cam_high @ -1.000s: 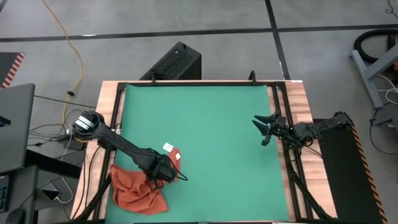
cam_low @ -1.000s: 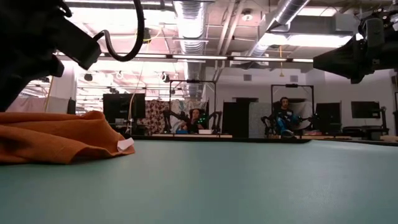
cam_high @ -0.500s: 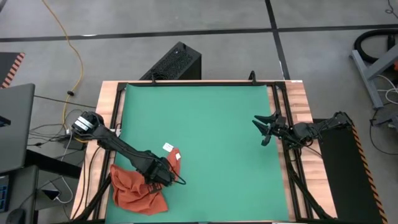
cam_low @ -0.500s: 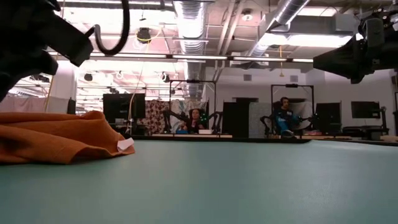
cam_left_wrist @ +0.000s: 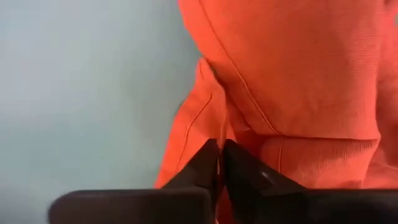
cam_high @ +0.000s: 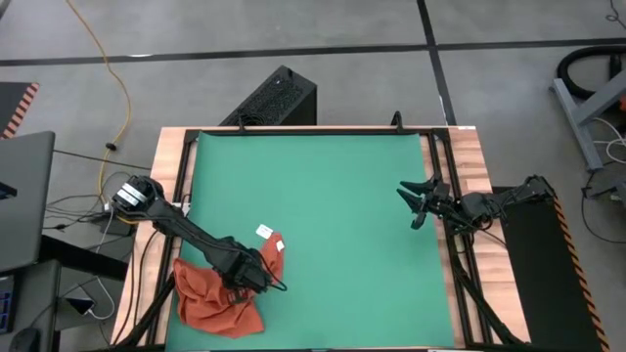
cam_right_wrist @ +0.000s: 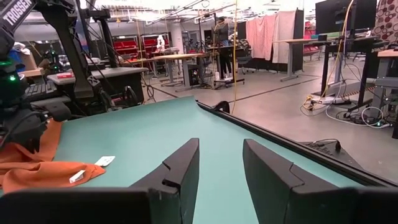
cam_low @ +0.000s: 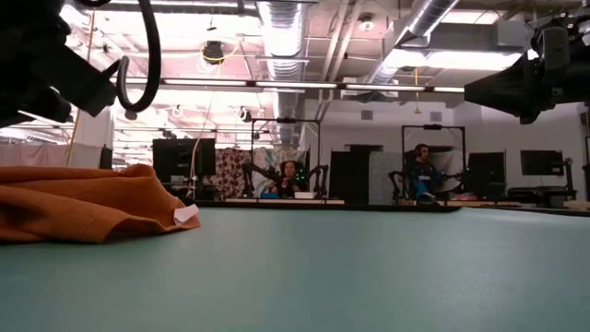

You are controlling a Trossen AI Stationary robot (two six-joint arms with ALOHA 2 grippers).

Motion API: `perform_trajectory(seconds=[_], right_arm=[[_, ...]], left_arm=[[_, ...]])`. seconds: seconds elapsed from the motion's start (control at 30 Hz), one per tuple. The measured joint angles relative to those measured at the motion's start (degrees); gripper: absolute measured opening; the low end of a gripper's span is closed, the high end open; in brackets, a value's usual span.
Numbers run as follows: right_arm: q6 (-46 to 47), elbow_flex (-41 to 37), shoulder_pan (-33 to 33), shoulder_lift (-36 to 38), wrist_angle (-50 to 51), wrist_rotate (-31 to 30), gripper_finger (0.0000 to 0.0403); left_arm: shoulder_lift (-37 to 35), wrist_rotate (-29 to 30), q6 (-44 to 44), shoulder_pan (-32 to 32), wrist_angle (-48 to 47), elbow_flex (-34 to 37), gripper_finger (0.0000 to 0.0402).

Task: Roll towel
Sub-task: Fold the orange towel

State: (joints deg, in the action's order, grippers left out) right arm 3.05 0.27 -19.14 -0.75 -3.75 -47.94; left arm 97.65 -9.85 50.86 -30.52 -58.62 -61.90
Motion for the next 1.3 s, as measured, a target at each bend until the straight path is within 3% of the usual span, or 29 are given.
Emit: perform_trajectory(seconds=[0.13,0.23,0.57,0.7,0.97,1.3], right_arm=[[0.0,0.0,0.0,0.0,0.0,0.0,0.0147],[1.1,0.0,0.0,0.0,0.0,0.0,0.0147],[10.8,0.0,0.0,0.0,-1.8,2.3,0.0147],[12.6,0.0,0.0,0.0,-4.5,4.9,0.0147],[12.5,0.0,0.0,-5.9,-6.2,10.8,0.0147],[-1.3,2.6,0.2,-33.2,-25.9,12.3,0.0147]], left_arm=[[0.0,3.3,-3.8,0.2,-0.9,-3.1,0.0001],[0.0,9.0,-6.7,0.8,-4.7,-8.0,0.0000],[-0.1,43.0,-17.4,3.2,-22.8,-32.5,0.0000],[-0.1,50.9,-25.9,4.2,-22.5,-41.6,0.0000],[-0.1,51.4,-40.5,6.7,-18.4,-51.6,0.0000],[-0.1,51.7,-51.7,10.8,-12.5,-55.1,0.0000]])
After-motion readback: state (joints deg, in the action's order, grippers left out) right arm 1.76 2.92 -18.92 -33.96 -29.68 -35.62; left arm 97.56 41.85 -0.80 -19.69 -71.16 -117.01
